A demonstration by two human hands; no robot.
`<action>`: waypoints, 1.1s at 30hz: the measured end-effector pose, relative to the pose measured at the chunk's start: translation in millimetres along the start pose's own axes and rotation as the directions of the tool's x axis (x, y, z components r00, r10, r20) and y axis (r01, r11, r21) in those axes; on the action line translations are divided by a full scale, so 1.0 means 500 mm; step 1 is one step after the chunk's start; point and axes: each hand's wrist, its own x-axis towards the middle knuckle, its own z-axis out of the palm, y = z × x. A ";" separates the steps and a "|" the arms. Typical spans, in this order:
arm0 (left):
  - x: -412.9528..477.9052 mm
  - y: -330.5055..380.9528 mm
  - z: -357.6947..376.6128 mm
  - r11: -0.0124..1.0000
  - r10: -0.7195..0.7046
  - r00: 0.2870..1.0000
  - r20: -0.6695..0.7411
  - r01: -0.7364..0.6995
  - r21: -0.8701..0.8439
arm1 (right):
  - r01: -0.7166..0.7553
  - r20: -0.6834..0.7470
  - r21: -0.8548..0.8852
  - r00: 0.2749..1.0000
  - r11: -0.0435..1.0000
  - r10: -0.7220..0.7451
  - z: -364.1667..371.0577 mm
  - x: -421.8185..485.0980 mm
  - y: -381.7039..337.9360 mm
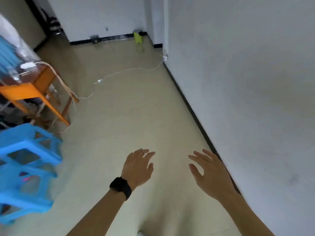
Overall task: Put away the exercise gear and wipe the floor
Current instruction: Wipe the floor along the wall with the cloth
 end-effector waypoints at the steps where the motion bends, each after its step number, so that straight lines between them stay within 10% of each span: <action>1: -0.042 -0.057 -0.012 0.996 -0.088 0.996 -0.026 0.088 -0.014 | 0.071 0.055 0.012 0.996 0.997 -0.072 0.024 0.020 -0.051; 14: -0.608 -0.673 -0.077 0.634 -0.772 0.624 -0.118 0.746 -0.204 | 0.586 0.276 0.280 0.710 0.761 -0.648 0.344 0.050 -0.799; 33: -0.808 -1.375 -0.147 0.367 -0.929 0.362 -0.073 0.884 -0.291 | 0.731 0.440 0.373 0.403 0.572 -0.802 0.828 0.137 -1.508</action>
